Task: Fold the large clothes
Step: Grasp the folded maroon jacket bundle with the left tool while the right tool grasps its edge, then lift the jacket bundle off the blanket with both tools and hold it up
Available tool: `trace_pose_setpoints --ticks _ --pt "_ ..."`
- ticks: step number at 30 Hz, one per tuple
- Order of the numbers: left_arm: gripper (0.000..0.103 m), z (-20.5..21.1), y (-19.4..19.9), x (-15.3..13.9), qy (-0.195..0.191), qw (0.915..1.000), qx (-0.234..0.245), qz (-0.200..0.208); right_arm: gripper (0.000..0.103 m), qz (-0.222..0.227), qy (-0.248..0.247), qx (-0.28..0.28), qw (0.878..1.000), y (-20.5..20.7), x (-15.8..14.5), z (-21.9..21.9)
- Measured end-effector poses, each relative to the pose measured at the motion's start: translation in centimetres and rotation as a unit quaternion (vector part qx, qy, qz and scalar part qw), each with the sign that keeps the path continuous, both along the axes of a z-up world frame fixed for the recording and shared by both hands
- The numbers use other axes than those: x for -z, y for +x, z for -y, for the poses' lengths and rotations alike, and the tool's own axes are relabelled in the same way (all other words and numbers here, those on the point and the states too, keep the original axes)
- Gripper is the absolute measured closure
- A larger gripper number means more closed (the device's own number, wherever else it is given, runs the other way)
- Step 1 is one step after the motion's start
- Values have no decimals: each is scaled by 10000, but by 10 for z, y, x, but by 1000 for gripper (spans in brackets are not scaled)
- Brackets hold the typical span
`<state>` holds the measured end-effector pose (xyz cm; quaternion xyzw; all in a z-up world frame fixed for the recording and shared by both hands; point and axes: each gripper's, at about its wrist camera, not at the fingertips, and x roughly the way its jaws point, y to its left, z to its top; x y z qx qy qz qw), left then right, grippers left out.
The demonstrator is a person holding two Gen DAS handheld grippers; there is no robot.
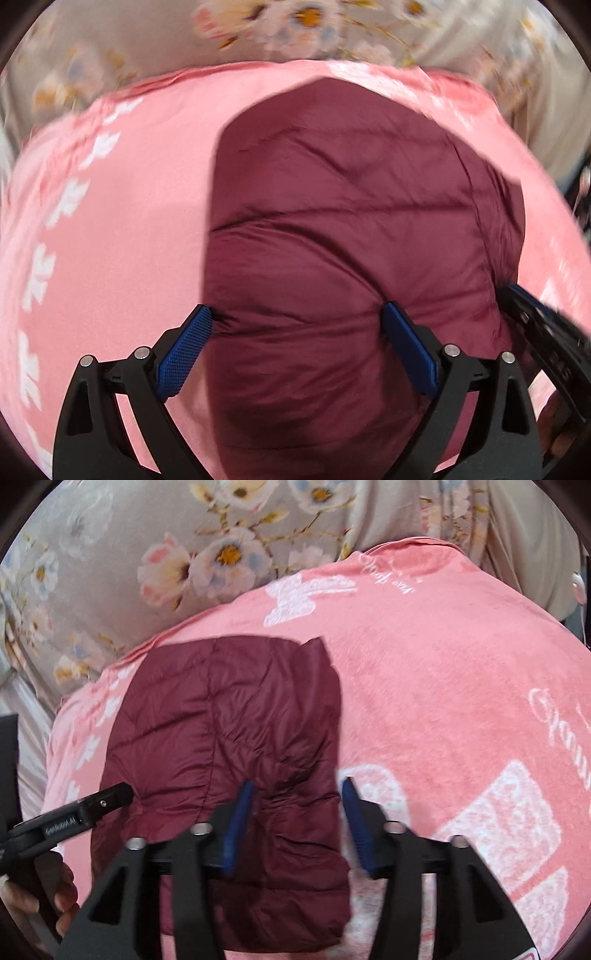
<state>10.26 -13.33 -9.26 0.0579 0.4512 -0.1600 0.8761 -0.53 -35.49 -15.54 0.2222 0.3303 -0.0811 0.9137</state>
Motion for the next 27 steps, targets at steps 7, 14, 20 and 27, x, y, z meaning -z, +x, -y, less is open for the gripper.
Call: trace_pose_setpoints --ticks 7,14,20,27 --pt "5 -34 37 11 -997 9913 -271 -812 39 -349 1215 -41 9920 17 33 30" --pt "5 -33 47 30 -1633 9768 -77 -1382 31 -234 1696 -173 9851 29 44 28" --pt "5 -23 46 28 -1492 9793 0 -1367 30 -86 1999 -381 9790 39 49 29" --pt "22 -6 29 8 -892 9923 210 -839 67 77 2480 -586 9670 50 50 27"
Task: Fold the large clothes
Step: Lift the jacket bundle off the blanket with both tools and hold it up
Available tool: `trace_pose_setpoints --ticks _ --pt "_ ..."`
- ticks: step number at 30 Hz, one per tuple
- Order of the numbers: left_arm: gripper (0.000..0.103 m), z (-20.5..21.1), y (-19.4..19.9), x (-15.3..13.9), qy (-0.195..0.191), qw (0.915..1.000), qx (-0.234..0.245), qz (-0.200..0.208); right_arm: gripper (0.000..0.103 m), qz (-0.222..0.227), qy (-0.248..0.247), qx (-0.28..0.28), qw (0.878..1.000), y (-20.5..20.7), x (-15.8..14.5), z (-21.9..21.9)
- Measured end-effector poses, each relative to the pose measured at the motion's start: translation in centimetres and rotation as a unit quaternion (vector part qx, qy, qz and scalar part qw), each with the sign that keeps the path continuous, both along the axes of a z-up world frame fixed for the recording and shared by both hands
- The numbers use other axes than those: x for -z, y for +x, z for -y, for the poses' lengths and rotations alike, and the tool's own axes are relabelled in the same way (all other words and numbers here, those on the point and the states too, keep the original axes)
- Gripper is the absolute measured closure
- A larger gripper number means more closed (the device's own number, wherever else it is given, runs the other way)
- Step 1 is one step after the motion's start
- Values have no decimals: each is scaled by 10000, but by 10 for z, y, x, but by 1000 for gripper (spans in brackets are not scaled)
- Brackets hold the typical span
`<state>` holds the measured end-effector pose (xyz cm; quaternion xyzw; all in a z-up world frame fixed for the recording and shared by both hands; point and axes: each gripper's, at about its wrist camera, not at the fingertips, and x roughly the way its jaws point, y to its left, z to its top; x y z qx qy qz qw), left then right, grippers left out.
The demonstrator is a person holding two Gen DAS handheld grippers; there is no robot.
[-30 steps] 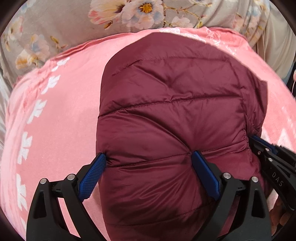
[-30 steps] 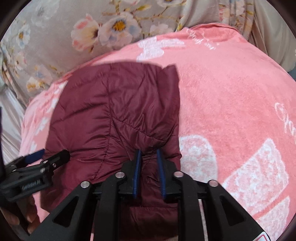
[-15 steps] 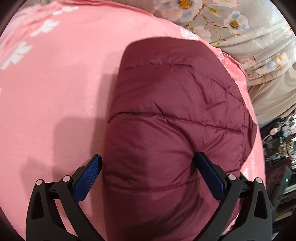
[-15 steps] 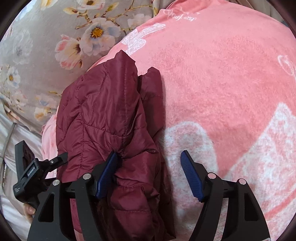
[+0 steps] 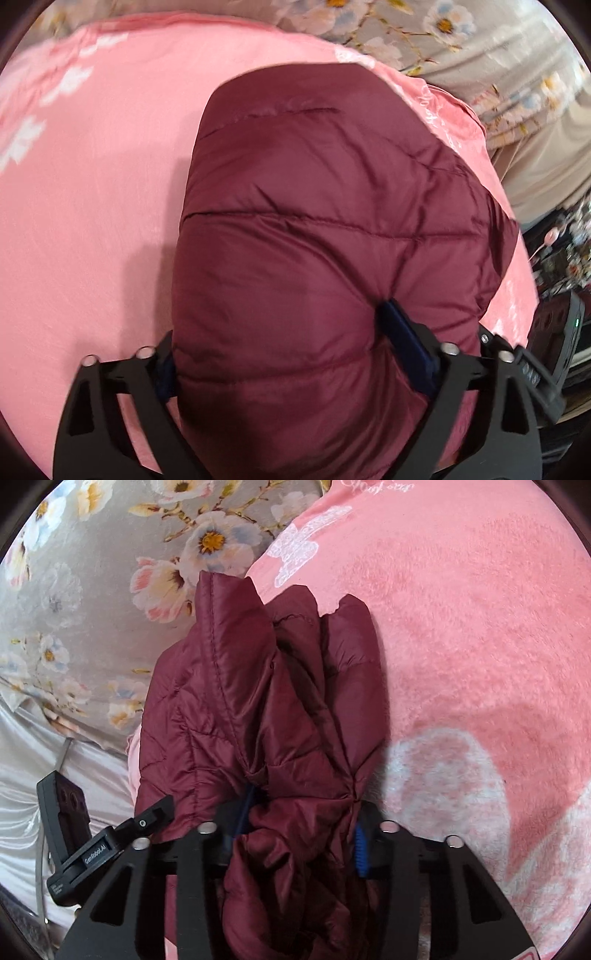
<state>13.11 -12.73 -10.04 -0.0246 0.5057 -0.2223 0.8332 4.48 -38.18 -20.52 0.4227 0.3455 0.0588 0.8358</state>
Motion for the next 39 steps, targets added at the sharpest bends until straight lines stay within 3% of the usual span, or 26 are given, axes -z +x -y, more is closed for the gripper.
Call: trace_pose_setpoints --ticks 4,9,18,27,39 --pt "43 6 -9 -19 210 9990 199 352 82 149 -342 70 9993 -7 -19 -6" --pt "59 18 -23 -50 284 9953 472 802 85 586 -887 226 9941 -25 -65 -15" --pt "61 34 -55 -122 4 9804 952 1724 86 1532 -1316 752 9765 -73 -154 -10" --pt "61 45 -90 -211 -271 9462 1291 2955 86 2427 -1915 1080 9449 -111 -239 -22" --pt "61 4 -110 -287 -549 9042 1171 4070 86 3378 -2419 967 9045 -123 -328 -60"
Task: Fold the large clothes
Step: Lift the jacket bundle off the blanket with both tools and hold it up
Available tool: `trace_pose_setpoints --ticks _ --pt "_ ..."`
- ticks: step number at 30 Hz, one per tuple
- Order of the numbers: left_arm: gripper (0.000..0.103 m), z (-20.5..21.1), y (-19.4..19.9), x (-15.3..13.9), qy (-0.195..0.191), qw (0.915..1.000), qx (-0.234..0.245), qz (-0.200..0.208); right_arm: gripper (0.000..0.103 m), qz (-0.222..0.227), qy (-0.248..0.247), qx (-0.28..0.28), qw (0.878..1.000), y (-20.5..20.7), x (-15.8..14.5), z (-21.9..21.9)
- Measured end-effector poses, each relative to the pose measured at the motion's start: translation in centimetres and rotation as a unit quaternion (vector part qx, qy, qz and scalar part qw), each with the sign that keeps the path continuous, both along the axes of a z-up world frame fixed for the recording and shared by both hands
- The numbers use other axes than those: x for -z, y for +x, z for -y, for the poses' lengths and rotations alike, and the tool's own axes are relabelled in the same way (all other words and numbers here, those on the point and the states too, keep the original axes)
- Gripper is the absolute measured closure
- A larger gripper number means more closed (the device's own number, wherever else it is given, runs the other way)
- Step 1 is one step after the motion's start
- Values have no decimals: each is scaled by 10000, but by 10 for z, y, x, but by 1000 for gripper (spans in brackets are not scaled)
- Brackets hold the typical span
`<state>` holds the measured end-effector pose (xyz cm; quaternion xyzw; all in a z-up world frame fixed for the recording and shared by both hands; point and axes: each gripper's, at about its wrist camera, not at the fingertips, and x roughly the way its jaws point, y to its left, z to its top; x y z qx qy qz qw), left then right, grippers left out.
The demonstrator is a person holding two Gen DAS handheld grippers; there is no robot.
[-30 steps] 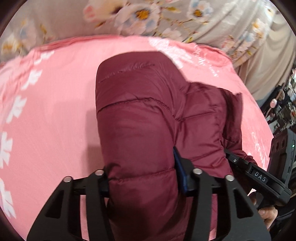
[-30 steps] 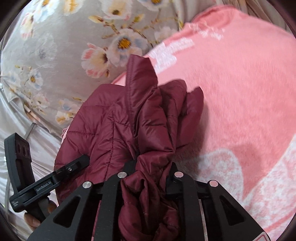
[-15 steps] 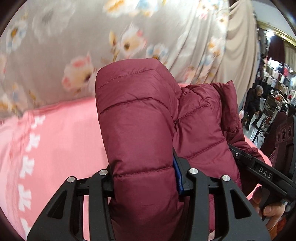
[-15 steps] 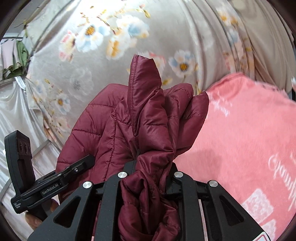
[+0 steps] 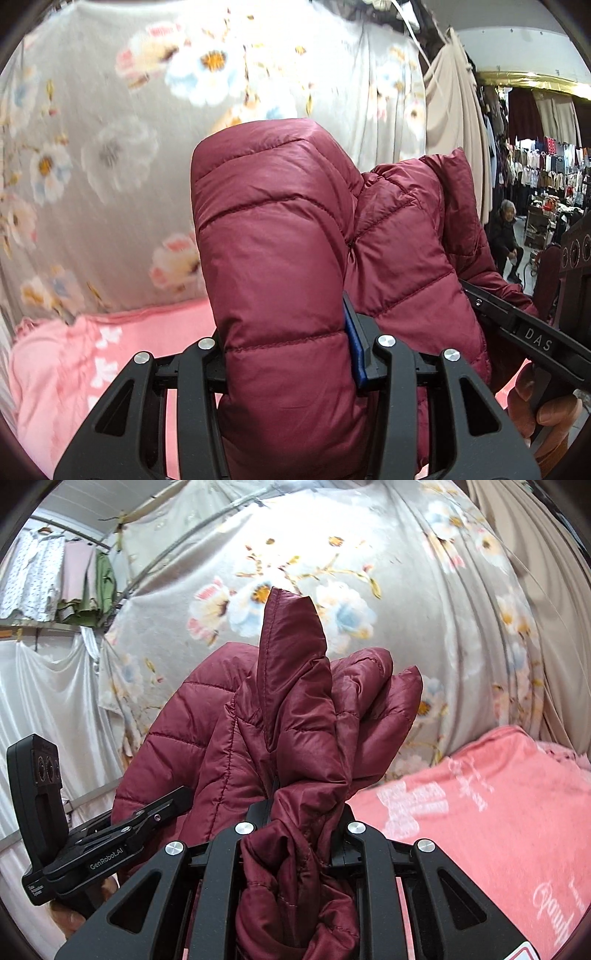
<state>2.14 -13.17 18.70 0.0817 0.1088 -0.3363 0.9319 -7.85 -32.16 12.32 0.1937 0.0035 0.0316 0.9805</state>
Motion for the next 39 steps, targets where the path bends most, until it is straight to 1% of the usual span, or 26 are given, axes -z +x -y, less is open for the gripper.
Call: trace_pose_setpoints --ticks 6,13,16,20,23,25,28,30,32,35,39 --pt "61 -37 0 -28 -235 9983 -172 498 86 374 -394 -263 9982 11 -42 -36" --pt "61 -90 8 -55 -538 9939 -349 895 86 719 -782 -587 9926 26 -78 -81" --pt "61 -112 11 -65 -623 9914 -412 1077 86 750 -890 -696 9908 39 -87 -97" --pt "61 -133 23 -67 -669 9887 -514 1242 86 569 -886 -780 9914 67 -85 -114" --pt "60 -144 43 -59 -627 9899 -590 1122 86 351 -858 -851 9921 95 -74 -123" --pt "60 -148 61 -47 -556 9911 -653 1022 86 137 -809 -915 9924 118 -59 -127" --pt "60 -152 88 -22 -428 9931 -755 788 86 -226 -734 -977 9922 153 -32 -131" --pt "60 -154 106 -6 -344 9945 -815 559 86 -419 -671 -1005 9918 171 -16 -132" --pt "60 -153 127 17 -217 9953 -897 302 86 -640 -572 -1046 9908 192 6 -131" --pt "60 -151 150 45 -104 9950 -989 24 86 -931 -461 -1082 9887 219 36 -131" --pt "61 -150 181 87 -56 9937 -1053 -379 86 -1283 -395 -1109 9847 249 72 -131"
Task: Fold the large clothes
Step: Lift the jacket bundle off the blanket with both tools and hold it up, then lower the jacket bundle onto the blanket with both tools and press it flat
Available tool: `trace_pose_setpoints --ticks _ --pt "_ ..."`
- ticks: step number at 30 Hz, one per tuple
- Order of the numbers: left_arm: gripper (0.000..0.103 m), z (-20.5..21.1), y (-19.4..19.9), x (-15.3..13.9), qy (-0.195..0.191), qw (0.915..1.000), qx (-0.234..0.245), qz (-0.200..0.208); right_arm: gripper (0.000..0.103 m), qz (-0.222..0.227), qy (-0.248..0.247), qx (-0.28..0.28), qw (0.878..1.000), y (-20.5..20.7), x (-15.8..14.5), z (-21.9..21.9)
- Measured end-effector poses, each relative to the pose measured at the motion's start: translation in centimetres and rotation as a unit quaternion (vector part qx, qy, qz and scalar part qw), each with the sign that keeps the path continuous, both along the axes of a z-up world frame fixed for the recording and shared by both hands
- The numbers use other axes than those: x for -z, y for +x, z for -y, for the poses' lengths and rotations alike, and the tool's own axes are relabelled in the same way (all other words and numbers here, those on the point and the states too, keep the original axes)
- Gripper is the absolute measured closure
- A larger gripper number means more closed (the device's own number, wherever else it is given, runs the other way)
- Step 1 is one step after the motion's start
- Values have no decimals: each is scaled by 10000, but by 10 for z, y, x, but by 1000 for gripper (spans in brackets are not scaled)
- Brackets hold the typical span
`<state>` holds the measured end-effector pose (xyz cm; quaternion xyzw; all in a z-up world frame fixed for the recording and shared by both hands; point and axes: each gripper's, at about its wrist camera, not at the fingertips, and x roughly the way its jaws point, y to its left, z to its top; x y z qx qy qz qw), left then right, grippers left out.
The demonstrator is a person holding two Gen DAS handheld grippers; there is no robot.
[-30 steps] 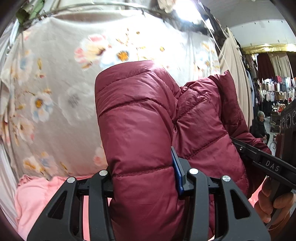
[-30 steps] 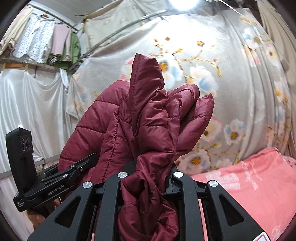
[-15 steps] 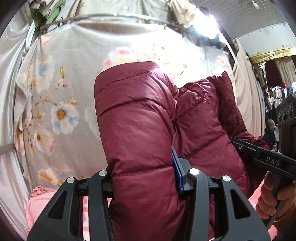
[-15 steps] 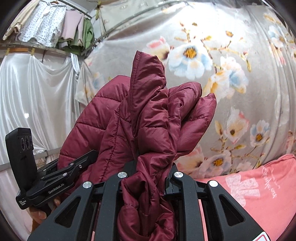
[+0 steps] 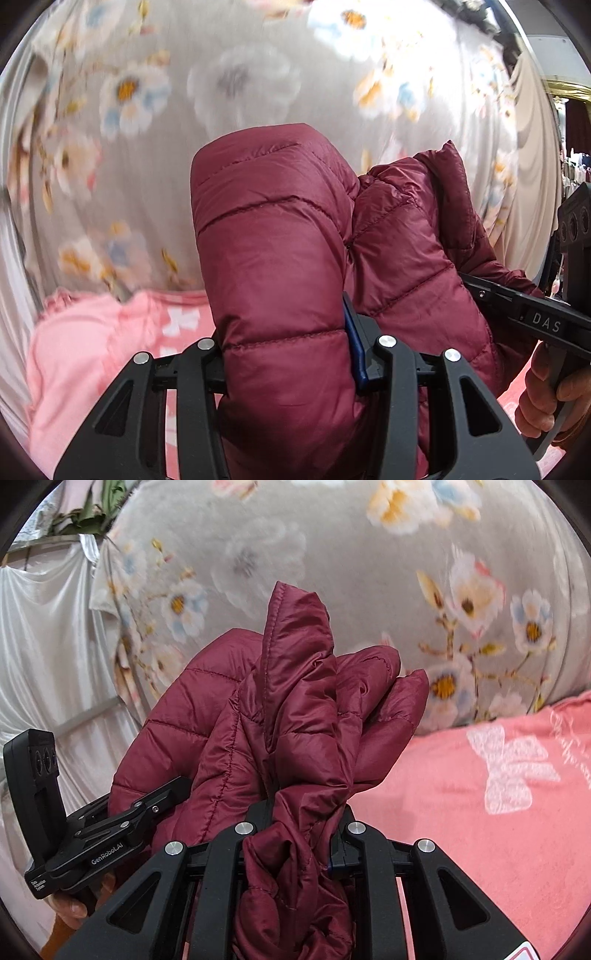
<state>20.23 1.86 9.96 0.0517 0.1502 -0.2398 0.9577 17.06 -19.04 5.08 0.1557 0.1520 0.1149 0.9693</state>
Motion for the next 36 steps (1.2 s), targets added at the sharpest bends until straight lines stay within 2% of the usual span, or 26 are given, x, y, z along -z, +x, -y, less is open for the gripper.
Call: trace_pose_setpoints --ticks 12,22,29,36 --pt "61 1 58 111 237 9946 -155 -1000 86 -1048 137 43 9944 55 112 0" --pt "60 0 79 173 386 9873 -209 -1527 85 -1593 240 198 9867 69 172 5" --pt "55 -7 83 187 303 9868 -281 -1566 82 -1689 324 246 9848 71 187 8" --pt "45 -10 86 194 254 9838 -522 -1698 68 -1809 281 340 9825 74 183 11"
